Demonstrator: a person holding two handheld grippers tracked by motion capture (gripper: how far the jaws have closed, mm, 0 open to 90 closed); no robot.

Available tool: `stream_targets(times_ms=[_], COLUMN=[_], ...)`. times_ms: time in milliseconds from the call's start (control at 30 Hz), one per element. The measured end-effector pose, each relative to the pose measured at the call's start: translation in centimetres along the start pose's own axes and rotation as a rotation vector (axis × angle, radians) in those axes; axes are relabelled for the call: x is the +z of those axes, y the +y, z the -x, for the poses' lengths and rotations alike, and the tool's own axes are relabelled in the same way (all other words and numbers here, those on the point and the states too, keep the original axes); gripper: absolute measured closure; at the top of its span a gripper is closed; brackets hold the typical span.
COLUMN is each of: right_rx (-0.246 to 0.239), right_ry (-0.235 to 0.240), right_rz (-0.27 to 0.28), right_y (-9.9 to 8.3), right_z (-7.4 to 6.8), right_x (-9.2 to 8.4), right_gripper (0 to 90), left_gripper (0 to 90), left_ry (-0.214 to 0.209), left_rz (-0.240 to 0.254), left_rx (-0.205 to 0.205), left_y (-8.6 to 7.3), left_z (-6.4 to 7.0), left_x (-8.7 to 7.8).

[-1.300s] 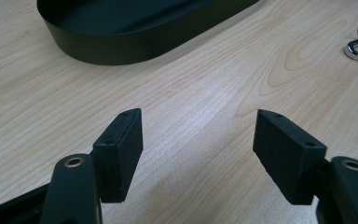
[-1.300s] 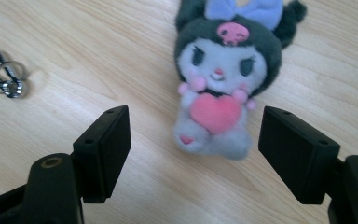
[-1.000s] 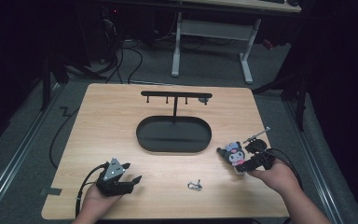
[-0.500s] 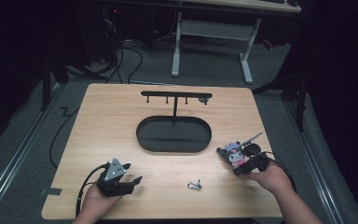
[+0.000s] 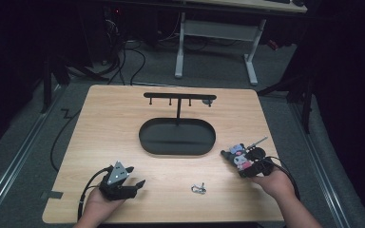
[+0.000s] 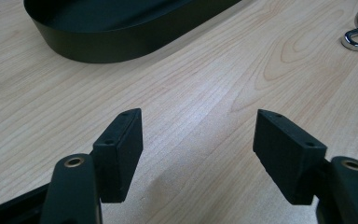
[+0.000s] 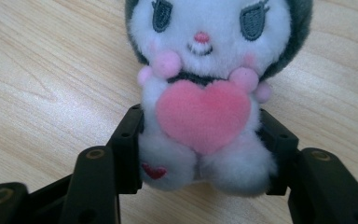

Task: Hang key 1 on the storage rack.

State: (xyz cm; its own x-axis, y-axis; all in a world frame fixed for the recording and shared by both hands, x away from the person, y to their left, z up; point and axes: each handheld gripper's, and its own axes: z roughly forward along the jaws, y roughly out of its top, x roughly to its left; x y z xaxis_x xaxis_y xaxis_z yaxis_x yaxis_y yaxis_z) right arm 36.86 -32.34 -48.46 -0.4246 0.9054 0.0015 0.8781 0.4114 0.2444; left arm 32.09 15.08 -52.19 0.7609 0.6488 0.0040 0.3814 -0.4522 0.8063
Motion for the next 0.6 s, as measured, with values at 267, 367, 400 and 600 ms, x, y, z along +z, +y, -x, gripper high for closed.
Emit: stream_targets(times_ms=[267,367,400,600], right_rx=[-0.008,-0.014,-0.012,-0.027], right_ry=[0.019,0.038,0.046,0.060], right_rz=[0.017,0.029,0.035,0.064], right_y=[-0.1,-0.1,-0.1,0.1], right_z=[-0.2,-0.3,-0.4,-1.0], right_x=[-1.2,-1.9,-2.1,-3.4], right_gripper=[48.3,48.3,48.3,48.3], left_gripper=[33.7,33.7,33.7,33.7], left_ry=[0.003,0.003,0.004,0.006], left_rz=[0.002,0.008,0.009,0.013], left_rx=[0.004,0.004,0.005,0.006], left_y=[0.0,0.0,0.0,0.0], left_z=[0.0,0.0,0.1,0.1], left_x=[0.0,0.0,0.0,-0.1])
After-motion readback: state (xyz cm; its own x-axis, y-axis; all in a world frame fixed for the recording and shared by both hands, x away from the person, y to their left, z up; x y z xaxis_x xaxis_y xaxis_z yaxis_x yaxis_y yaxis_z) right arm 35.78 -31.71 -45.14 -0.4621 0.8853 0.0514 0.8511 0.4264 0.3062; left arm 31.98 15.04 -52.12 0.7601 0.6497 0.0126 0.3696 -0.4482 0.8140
